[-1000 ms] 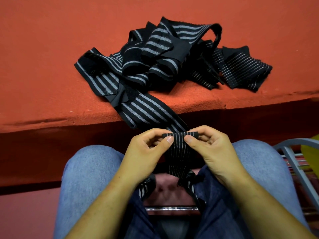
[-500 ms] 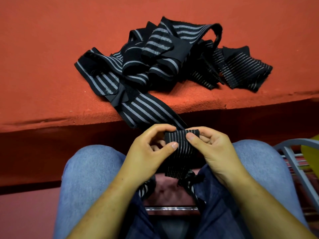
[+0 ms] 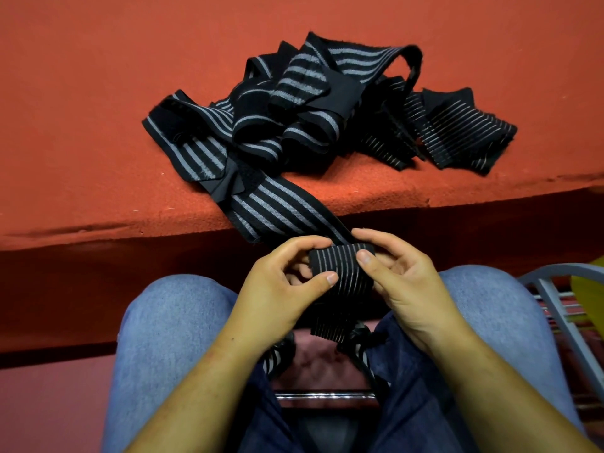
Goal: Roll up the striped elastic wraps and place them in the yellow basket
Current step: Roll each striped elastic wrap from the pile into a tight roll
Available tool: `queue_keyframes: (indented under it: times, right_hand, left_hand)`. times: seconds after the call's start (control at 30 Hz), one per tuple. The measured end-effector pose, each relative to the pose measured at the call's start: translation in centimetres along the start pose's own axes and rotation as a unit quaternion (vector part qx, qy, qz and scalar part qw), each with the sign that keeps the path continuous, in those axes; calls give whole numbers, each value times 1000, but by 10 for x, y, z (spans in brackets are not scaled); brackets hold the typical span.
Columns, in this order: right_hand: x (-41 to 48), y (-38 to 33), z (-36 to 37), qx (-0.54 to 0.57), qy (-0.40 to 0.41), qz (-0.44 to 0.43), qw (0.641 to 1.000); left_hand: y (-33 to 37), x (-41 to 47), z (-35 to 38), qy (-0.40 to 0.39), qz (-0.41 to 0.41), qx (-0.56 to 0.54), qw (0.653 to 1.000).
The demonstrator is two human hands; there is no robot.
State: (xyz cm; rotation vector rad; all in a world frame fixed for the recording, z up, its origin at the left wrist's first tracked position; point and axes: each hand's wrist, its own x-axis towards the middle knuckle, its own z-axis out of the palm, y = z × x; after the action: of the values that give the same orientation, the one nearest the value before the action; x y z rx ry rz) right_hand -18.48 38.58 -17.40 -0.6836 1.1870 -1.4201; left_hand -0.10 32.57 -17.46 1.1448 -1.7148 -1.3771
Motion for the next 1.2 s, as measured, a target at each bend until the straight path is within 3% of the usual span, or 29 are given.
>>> queue_keyframes:
  times: [0.4, 0.87, 1.0, 1.2]
  right_hand:
    - [1, 7, -5, -111, -21, -32, 993]
    - [5, 13, -7, -140, -6, -58, 988]
    - [5, 21, -4, -238, -63, -61, 967]
    - [4, 26, -4, -302, -60, -66, 949]
  left_hand:
    - [-2, 2, 0, 20, 12, -18, 1000]
    - [-4, 1, 0, -7, 1, -25, 1000]
    - [-4, 1, 2, -9, -5, -34, 999]
    - [-4, -2, 5, -55, 0, 12, 998]
